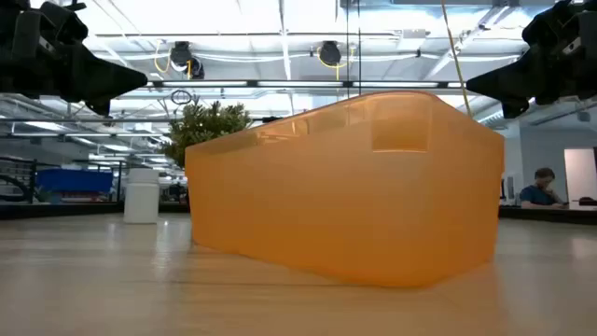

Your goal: Pick and place pill bottles into a basket

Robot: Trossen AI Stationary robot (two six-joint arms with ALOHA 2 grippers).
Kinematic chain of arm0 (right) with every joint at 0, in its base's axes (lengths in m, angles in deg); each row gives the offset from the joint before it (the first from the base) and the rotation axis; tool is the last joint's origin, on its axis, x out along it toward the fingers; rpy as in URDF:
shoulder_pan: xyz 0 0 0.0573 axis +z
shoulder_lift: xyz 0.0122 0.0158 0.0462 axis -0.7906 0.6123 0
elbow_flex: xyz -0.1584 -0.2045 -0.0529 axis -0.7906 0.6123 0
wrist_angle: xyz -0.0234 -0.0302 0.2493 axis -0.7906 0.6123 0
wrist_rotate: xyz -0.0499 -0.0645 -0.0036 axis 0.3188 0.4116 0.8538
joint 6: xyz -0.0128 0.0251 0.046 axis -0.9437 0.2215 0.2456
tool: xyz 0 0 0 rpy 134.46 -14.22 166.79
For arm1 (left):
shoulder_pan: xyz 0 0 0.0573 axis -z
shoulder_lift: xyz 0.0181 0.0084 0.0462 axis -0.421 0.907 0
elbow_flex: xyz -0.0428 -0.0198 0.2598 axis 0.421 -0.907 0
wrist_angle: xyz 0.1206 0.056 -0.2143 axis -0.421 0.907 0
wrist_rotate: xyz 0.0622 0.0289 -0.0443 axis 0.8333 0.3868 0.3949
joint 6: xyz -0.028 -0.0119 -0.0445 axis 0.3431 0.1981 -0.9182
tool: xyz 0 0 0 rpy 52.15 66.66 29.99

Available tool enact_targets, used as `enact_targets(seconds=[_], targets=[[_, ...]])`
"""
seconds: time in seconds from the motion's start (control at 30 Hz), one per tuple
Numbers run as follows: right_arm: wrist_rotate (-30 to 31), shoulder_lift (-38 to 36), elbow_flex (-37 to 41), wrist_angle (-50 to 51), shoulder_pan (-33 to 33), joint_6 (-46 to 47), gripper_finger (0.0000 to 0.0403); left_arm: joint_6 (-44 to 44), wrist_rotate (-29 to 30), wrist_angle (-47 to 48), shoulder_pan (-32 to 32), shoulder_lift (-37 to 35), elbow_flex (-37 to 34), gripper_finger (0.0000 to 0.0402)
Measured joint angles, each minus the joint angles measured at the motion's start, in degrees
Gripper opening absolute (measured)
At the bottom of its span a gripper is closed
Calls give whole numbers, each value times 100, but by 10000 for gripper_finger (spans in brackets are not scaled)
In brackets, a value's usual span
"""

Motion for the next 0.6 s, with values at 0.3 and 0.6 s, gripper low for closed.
enact_targets(seconds=[0.3,0.6], targets=[[2,0,0,-17,0,-21,4,42,2,0,1,-1,-1,37],[527,560,-285,-923,-88,-404,4,169,4,0,2,-1,0,37]])
